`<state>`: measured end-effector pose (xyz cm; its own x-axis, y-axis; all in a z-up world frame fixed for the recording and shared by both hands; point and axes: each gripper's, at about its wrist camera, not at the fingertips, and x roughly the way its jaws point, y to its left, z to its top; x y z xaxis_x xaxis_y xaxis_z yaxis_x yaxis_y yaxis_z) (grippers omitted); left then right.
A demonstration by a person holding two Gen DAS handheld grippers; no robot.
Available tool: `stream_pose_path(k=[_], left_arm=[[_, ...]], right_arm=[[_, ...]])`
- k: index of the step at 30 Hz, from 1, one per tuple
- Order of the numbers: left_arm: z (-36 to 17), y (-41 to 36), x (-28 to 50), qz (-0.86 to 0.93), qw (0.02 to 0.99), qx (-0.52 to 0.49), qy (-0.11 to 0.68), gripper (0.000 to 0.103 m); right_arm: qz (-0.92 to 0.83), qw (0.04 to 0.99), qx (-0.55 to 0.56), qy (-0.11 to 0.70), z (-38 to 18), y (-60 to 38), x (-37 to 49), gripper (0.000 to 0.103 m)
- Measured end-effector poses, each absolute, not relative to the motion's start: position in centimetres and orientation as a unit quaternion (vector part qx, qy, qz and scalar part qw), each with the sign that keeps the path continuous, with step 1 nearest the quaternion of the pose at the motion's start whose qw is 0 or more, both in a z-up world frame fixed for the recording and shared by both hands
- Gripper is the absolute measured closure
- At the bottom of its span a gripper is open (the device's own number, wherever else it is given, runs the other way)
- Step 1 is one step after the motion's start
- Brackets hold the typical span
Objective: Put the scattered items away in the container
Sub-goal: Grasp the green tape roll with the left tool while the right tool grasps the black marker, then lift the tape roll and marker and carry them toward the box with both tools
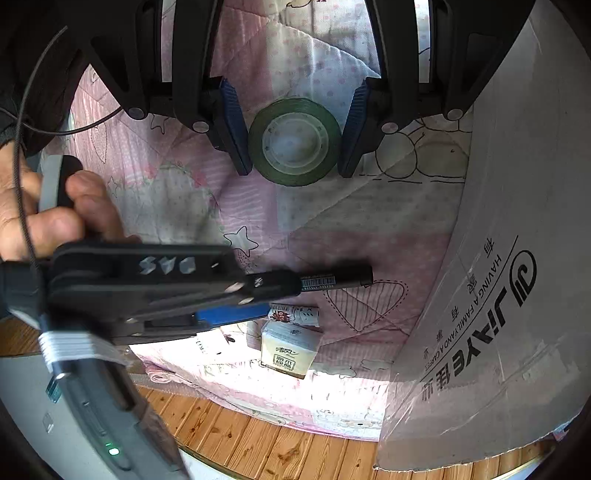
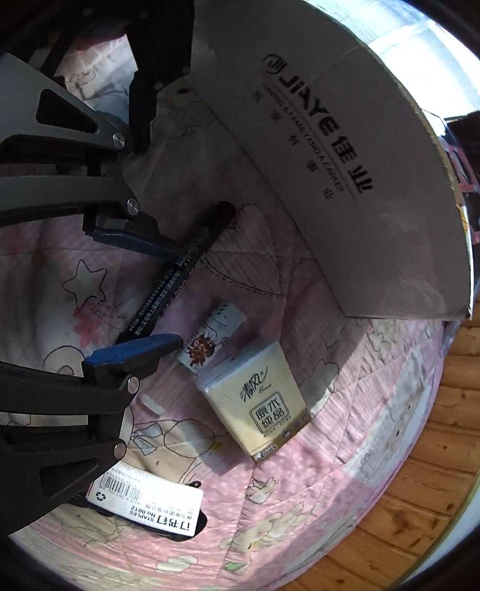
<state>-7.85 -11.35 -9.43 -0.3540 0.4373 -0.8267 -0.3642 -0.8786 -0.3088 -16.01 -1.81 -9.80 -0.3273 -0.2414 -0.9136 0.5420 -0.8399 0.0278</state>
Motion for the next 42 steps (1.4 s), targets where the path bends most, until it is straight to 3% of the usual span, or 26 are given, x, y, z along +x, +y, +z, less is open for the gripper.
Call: stream_pose_path(k=[1, 2, 3, 4, 10, 15, 27, 42], left_arm=[[-9.4, -11.4, -7.8, 0.822, 0.244, -0.514, -0.037, 0.054], [-9.4, -11.5, -7.8, 0.821, 0.244, -0.514, -0.039, 0.054], [-9.4, -11.6, -7.8, 0.821, 0.243, -0.515, -0.042, 0.054], [-9.4, -11.7, -7.8, 0.821, 0.242, -0.516, -0.045, 0.054], [-9.5, -11.3, -6.9, 0.827, 0.241, -0.507, -0.02, 0.054], [-9.2, -11.2, -6.6, 0.831, 0.236, -0.504, -0.019, 0.054], [-6.6, -10.4, -5.1, 0.837, 0.237, -0.492, -0.01, 0.054], [-2.7, -10.9, -2.9, 0.854, 0.236, -0.464, -0.017, 0.054]], right_arm=[[-0.804, 0.238, 0.527, 0.14, -9.8, -1.6, -16.0, 0.059], [-0.794, 0.23, 0.549, 0.124, -9.6, -1.1, -16.3, 0.068], [-0.787, 0.214, 0.568, 0.111, -9.4, -0.5, -16.6, 0.085], [-0.783, 0.198, 0.582, 0.098, -9.2, 0.2, -16.7, 0.087], [-0.785, 0.195, 0.586, 0.054, -9.5, 1.4, -16.8, 0.082], [-0.788, 0.191, 0.584, 0.028, -9.0, 2.6, -17.1, 0.089], [-0.785, 0.208, 0.577, -0.084, -6.7, 6.0, -14.5, 0.089], [-0.796, 0.169, 0.565, -0.137, -6.5, 7.8, -9.7, 0.089]])
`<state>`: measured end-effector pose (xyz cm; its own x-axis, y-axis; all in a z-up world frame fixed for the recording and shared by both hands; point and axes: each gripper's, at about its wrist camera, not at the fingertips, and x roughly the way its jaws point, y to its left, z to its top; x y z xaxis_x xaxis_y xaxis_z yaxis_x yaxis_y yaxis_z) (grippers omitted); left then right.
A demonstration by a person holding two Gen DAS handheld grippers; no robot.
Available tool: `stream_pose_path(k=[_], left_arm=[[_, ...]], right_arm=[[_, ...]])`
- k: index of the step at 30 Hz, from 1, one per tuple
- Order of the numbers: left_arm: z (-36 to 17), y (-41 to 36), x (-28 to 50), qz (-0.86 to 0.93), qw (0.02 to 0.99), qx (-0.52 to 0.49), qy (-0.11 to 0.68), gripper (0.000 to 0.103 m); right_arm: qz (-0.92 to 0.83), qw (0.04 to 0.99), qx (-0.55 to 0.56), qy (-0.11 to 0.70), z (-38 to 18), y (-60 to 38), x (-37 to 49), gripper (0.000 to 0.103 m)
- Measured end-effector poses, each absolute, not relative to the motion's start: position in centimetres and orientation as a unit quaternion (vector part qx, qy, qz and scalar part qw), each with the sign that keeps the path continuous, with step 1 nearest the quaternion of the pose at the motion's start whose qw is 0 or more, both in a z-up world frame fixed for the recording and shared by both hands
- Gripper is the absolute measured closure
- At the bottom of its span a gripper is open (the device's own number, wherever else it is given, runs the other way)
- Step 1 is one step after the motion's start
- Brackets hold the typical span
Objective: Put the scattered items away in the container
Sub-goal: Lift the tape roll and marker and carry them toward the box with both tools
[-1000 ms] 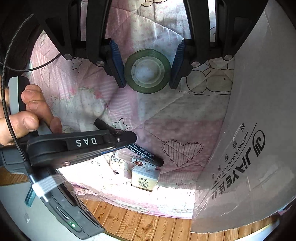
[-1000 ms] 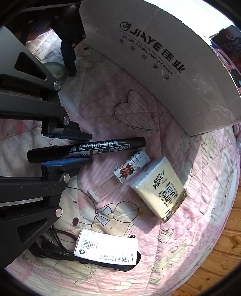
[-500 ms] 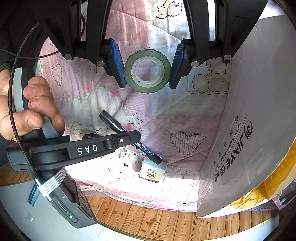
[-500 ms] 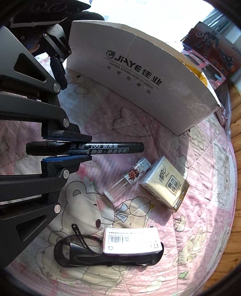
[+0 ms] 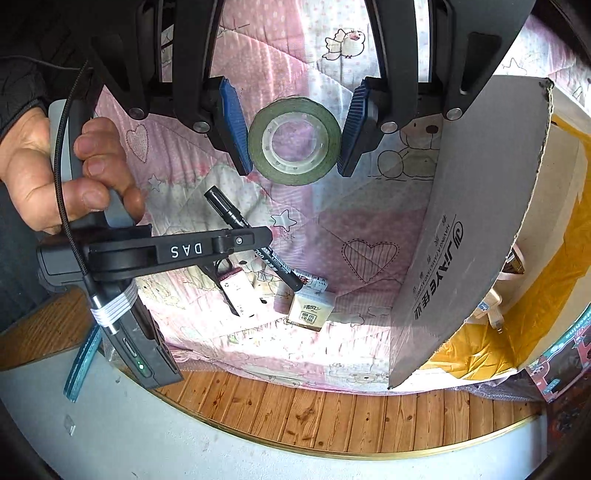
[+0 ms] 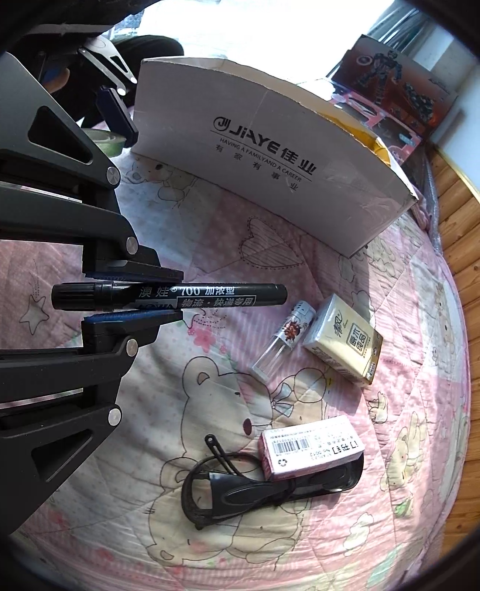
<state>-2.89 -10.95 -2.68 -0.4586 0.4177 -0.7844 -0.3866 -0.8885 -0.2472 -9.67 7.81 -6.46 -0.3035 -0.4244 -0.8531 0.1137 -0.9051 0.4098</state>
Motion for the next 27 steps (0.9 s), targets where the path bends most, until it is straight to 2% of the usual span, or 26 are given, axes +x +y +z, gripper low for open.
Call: stream_pose_path(k=[27], left_arm=[[0.8, -14.3, 1.6, 0.868, 0.249, -0.427, -0.049, 0.054]], right_arm=[[-0.81, 0.124, 0.551, -0.157, -5.7, 4.2, -1.9, 0.089]])
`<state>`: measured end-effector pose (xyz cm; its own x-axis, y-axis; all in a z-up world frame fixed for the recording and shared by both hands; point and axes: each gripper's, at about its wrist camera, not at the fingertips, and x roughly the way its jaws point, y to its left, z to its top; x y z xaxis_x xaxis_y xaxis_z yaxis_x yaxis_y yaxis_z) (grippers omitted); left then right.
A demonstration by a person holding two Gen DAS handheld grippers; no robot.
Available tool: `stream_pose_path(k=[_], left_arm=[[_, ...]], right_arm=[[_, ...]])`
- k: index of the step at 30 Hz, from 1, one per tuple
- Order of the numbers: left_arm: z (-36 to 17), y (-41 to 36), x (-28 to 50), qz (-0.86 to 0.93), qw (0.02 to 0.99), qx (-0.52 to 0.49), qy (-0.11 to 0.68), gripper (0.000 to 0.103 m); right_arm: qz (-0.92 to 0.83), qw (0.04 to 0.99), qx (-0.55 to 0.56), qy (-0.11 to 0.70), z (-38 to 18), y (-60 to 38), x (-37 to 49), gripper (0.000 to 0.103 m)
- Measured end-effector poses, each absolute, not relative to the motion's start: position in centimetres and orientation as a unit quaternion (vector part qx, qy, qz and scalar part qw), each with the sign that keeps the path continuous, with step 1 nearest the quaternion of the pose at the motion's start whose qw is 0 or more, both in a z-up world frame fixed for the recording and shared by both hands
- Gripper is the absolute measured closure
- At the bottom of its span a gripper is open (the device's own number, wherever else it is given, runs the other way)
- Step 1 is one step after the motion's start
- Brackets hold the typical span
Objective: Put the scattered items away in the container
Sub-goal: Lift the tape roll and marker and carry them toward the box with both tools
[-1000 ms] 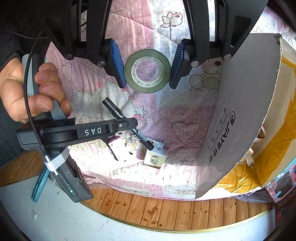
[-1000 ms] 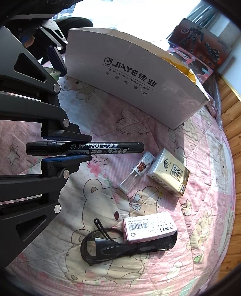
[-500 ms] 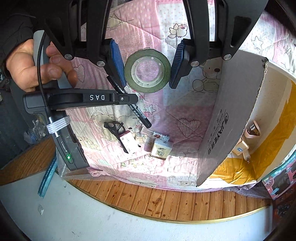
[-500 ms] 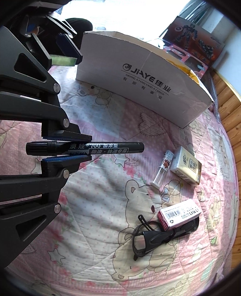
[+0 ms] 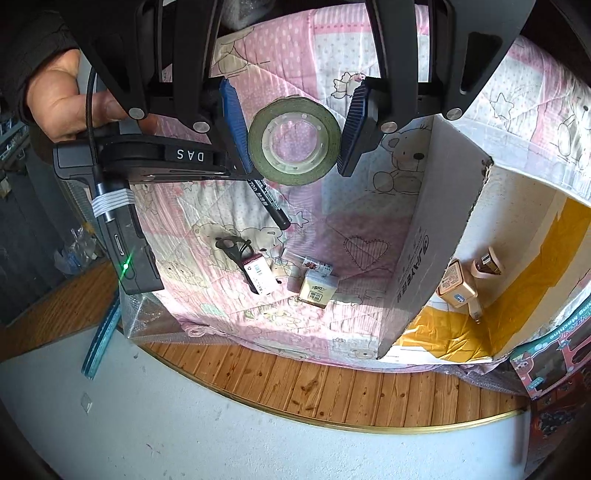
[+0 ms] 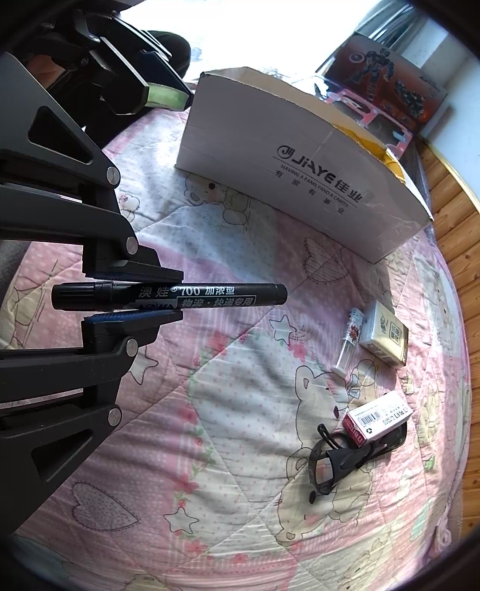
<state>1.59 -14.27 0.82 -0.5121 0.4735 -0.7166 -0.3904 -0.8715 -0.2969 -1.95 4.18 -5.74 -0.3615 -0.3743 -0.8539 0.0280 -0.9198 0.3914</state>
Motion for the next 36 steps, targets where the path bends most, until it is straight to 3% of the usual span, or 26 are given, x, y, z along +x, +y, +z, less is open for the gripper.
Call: stream_pose_path(k=[36], left_arm=[[4.4, -20.3, 2.0, 0.881, 0.172, -0.438, -0.048, 0.054]], right_arm=[[-0.841, 0.155, 0.505, -0.117, 1.3, -5.4, 2.7, 0.089]])
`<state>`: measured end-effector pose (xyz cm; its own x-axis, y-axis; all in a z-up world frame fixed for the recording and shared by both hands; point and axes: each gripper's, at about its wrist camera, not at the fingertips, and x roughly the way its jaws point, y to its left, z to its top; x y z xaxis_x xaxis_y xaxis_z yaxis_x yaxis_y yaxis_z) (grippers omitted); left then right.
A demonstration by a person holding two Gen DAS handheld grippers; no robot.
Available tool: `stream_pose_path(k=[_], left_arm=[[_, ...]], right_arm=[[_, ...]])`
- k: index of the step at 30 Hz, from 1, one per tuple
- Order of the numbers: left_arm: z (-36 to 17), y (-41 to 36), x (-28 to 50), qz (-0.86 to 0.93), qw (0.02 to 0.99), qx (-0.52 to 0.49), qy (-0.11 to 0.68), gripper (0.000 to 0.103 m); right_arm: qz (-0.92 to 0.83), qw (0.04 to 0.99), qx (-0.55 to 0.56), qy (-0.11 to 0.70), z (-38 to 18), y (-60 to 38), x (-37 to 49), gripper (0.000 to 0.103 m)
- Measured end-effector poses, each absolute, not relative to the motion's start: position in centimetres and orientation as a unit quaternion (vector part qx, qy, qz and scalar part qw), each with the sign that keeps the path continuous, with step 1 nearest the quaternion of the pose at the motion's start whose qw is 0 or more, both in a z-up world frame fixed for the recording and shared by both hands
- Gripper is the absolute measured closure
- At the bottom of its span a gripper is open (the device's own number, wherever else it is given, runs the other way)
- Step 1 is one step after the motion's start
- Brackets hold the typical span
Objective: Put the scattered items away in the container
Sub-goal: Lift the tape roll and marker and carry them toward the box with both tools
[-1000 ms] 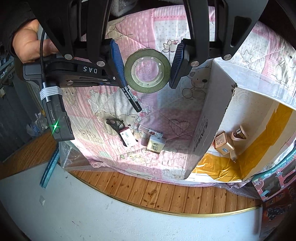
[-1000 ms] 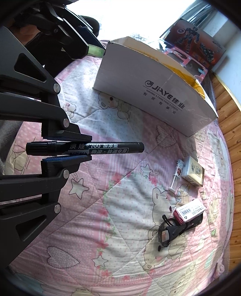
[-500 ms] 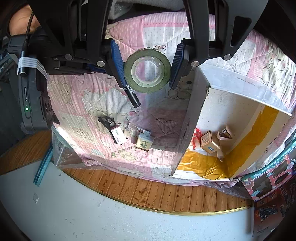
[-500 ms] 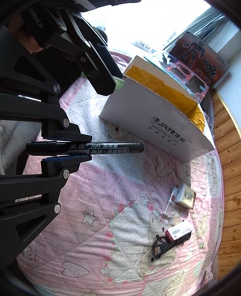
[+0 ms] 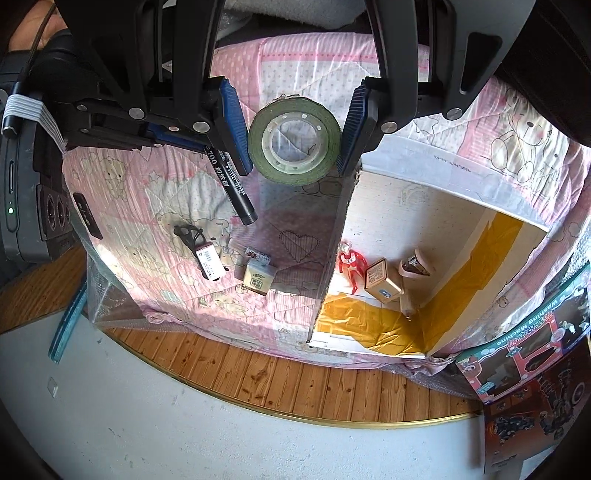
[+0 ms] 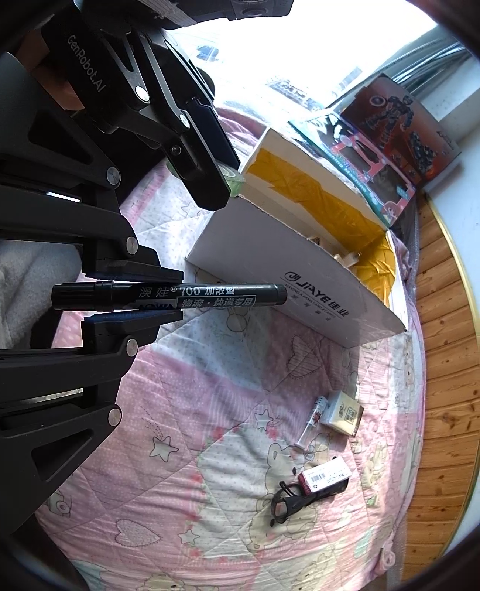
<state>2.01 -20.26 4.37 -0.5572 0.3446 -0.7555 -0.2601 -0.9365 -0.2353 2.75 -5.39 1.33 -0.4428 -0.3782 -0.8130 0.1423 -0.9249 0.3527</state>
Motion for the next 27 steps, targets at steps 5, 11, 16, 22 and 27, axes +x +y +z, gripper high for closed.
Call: stream_pose_path(k=[5, 11, 16, 22, 27], left_arm=[[5.2, -21.3, 2.0, 0.883, 0.17, -0.435, -0.057, 0.054], [5.8, -22.5, 2.0, 0.885, 0.166, -0.429, -0.066, 0.054], [6.5, -23.5, 2.0, 0.888, 0.165, -0.423, -0.076, 0.054], [7.4, -24.6, 2.0, 0.892, 0.161, -0.414, -0.086, 0.054], [7.9, -25.6, 2.0, 0.895, 0.156, -0.407, -0.091, 0.054]], right_arm=[[-0.846, 0.156, 0.498, -0.106, 2.5, -6.5, 2.6, 0.089], [-0.851, 0.157, 0.492, -0.094, 3.8, -7.9, 2.5, 0.089], [-0.856, 0.158, 0.486, -0.082, 4.9, -8.9, 2.3, 0.089], [-0.86, 0.158, 0.48, -0.069, 6.1, -10.2, 2.1, 0.089], [-0.862, 0.161, 0.477, -0.06, 6.8, -11.3, 1.7, 0.089]])
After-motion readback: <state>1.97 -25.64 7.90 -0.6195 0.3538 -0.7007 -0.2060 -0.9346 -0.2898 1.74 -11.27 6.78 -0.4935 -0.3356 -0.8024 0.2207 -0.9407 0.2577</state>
